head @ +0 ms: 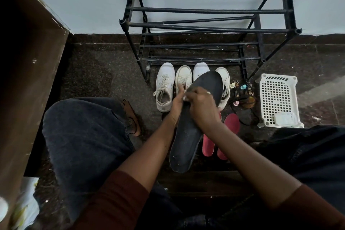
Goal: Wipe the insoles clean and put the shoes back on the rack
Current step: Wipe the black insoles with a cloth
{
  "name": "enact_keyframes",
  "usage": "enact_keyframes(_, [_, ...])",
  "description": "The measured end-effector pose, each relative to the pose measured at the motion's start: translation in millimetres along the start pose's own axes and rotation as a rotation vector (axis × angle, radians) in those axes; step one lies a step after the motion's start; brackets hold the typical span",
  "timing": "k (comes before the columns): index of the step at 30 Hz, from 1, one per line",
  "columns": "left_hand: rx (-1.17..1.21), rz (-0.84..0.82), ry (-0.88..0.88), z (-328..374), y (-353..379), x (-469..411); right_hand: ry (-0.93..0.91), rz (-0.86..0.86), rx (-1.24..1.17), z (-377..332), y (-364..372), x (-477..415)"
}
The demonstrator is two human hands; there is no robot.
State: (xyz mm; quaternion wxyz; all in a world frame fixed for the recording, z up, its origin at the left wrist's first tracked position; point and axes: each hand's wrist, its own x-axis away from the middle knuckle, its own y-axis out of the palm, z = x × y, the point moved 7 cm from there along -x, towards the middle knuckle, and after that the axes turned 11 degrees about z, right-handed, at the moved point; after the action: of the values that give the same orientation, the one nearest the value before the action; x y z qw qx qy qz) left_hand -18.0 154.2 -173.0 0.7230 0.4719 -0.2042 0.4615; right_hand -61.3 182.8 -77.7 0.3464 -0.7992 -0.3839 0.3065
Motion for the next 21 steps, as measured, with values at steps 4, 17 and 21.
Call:
enact_keyframes(4, [-0.068,0.042,0.081,15,-7,-8,-0.025,-0.006,-0.089,-11,-3,26])
enact_keyframes(17, [-0.023,-0.101,-0.066,-6,3,10,0.197,0.100,0.195,61,-15,-35])
enact_keyframes(21, [0.015,-0.083,0.007,0,-2,3,0.047,-0.020,0.062,22,-3,9])
